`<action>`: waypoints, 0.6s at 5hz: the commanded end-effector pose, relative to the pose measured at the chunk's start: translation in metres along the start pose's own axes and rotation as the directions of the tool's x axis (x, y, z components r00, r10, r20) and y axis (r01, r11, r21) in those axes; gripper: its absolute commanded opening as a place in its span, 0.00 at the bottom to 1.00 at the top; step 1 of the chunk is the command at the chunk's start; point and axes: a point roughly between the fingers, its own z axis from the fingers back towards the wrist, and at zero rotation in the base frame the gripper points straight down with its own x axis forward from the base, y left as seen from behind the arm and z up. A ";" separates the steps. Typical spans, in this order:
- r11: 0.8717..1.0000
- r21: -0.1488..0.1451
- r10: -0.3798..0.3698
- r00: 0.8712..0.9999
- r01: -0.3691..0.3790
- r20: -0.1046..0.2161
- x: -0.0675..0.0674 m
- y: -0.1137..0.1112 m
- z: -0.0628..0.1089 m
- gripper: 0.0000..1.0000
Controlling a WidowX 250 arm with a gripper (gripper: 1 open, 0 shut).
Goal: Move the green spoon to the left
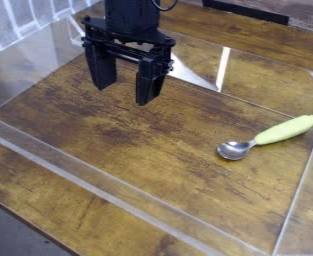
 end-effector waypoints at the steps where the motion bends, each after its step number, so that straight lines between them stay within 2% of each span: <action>1: 1.000 -0.008 0.012 0.999 -0.013 -0.032 0.002 -0.003 -0.015 1.00; 2: 0.994 0.008 -0.112 0.993 0.112 -0.027 0.013 -0.030 -0.025 1.00; 3: 0.964 0.043 -0.263 0.965 0.263 -0.002 0.035 -0.075 -0.032 1.00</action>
